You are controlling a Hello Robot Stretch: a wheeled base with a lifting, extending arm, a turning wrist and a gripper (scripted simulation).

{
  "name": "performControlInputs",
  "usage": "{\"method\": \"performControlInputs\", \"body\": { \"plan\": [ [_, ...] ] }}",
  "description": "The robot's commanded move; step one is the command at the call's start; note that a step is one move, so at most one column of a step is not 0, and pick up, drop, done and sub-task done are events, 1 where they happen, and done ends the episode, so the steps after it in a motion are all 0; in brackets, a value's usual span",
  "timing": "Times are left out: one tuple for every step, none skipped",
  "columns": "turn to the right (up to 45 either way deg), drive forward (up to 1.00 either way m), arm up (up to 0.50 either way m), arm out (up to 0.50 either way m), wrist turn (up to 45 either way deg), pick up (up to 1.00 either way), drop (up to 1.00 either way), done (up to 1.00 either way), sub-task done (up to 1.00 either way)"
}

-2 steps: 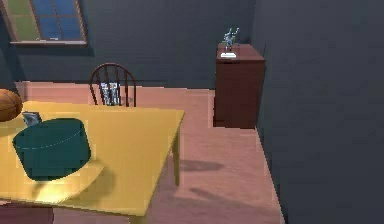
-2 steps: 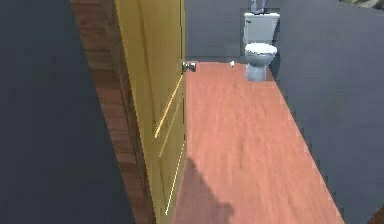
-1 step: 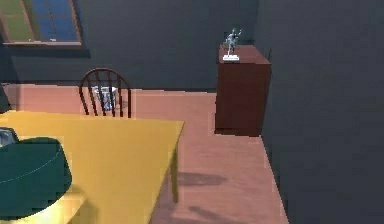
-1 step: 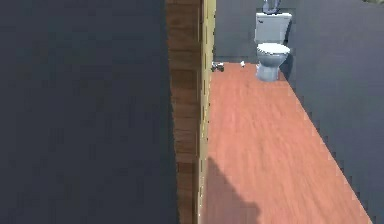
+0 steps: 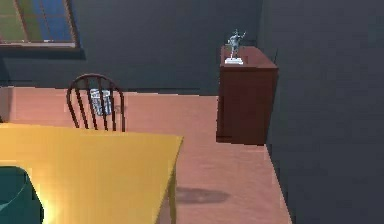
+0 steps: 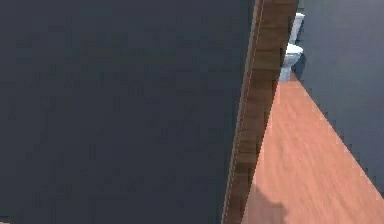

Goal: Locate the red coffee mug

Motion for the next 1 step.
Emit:
{"method": "performControlInputs", "body": {
  "plan": [
    [45.0,0.00,0.00,0.00,0.0,0.00,0.00,0.00,0.00]
  ]
}}
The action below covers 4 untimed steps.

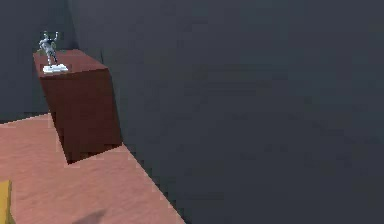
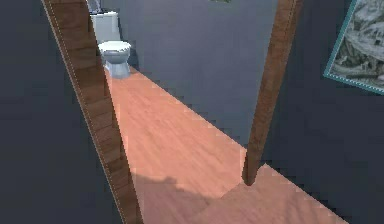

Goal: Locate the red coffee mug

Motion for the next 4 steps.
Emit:
{"method": "performControlInputs", "body": {
  "plan": [
    [6.0,0.00,0.00,0.00,0.0,0.00,0.00,0.00,0.00],
    [0.0,0.20,0.00,0.00,0.0,0.00,0.00,0.00,0.00],
    [-42.0,0.00,0.00,0.00,0.0,0.00,0.00,0.00,0.00],
    [0.0,1.00,0.00,0.00,0.0,0.00,0.00,0.00,0.00]
  ]
}}
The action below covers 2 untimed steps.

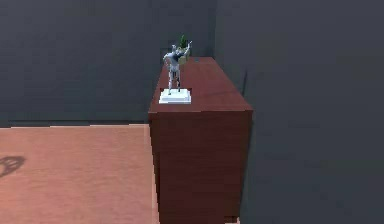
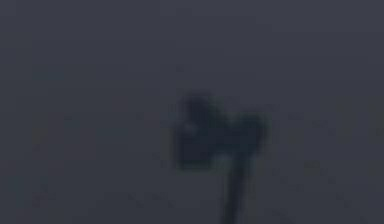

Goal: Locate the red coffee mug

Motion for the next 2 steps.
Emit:
{"method": "performControlInputs", "body": {
  "plan": [
    [-12.0,0.00,0.00,0.00,0.0,0.00,0.00,0.00,0.00],
    [0.0,0.20,0.00,0.00,0.0,0.00,0.00,0.00,0.00]
  ]
}}
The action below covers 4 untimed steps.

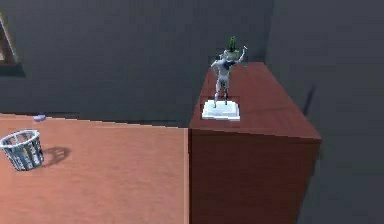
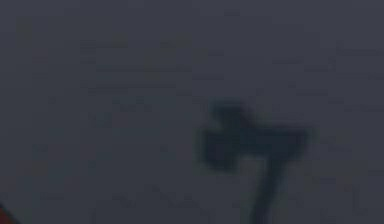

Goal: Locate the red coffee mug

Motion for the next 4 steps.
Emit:
{"method": "performControlInputs", "body": {
  "plan": [
    [-42.0,0.00,0.00,0.00,0.0,0.00,0.00,0.00,0.00],
    [0.0,1.00,0.00,0.00,0.0,0.00,0.00,0.00,0.00],
    [-36.0,0.00,0.00,0.00,0.0,0.00,0.00,0.00,0.00],
    [0.0,0.80,0.00,0.00,0.0,0.00,0.00,0.00,0.00]
  ]
}}
